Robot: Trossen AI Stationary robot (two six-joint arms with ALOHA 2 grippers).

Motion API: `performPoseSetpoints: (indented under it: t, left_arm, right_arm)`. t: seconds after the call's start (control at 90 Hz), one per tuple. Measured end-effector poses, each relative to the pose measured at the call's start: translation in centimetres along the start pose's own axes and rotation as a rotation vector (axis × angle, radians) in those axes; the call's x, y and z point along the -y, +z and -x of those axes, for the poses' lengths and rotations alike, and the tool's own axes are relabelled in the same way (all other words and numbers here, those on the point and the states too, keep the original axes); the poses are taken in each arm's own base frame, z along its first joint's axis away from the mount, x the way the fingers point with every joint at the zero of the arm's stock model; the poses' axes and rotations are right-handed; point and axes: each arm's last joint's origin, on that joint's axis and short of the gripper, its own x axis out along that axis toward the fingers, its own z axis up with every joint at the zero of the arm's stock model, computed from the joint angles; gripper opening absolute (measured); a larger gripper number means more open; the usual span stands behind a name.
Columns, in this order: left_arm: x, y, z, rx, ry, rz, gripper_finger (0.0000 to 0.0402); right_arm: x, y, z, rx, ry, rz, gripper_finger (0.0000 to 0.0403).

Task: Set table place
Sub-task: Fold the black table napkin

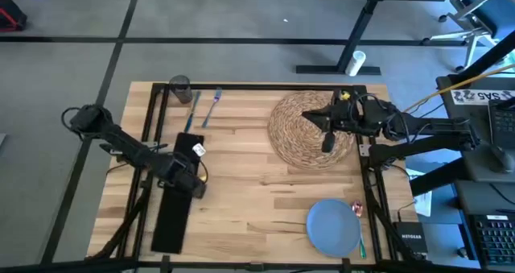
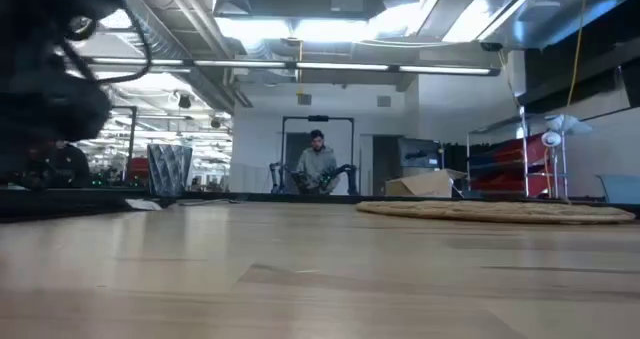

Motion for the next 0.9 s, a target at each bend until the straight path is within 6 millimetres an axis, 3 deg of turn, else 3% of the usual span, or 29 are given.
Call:
performPoseSetpoints:
  t: [0.233, 0.489, 0.722, 0.9]
  left_arm:
    - [1.1, 2.7, 0.4, 0.057, -0.056, -0.044, 0.0]
    - [3.2, 3.6, 3.3, 0.09, -0.06, -0.072, 0.0]
    - [1.6, 3.6, 4.2, 0.097, 0.151, 0.014, 0.0]
    - [1.4, 3.7, 3.5, 0.117, 0.227, 0.044, 0.0]
  right_arm:
    - [0.0, 0.0, 0.0, 0.001, 0.0, 0.0, 0.0001]
    - [0.0, 0.0, 0.0, 0.003, 0.0, 0.0, 0.0001]
    - [0.0, 0.0, 0.0, 0.002, 0.0, 0.0, 0.0001]
    - [0.0, 0.0, 0.0, 0.003, 0.0, 0.0, 0.0001]
